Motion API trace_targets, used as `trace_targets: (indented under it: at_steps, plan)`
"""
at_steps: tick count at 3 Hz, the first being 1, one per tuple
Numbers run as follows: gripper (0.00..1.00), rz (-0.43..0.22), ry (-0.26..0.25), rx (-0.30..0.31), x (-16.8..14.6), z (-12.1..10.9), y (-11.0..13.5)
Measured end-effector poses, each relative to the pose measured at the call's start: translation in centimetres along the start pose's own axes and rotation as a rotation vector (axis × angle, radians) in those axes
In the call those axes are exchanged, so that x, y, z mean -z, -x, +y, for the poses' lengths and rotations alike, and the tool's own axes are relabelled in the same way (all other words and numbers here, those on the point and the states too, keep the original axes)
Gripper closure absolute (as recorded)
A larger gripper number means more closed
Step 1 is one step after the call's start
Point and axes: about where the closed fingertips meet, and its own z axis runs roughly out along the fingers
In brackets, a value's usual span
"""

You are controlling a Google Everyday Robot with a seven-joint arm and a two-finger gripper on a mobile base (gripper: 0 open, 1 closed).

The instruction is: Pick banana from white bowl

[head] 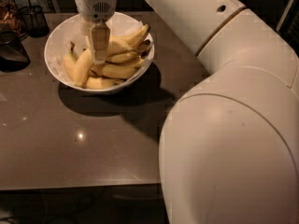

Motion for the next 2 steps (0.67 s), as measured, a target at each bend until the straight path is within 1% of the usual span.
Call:
trace_targets:
  at_steps: [1, 2]
  plan:
    - [0.35, 0.005, 0.019, 0.008, -0.87, 0.03, 0.33]
    - [0.34, 0.005, 0.035, 0.019, -1.63, 0.01, 0.64]
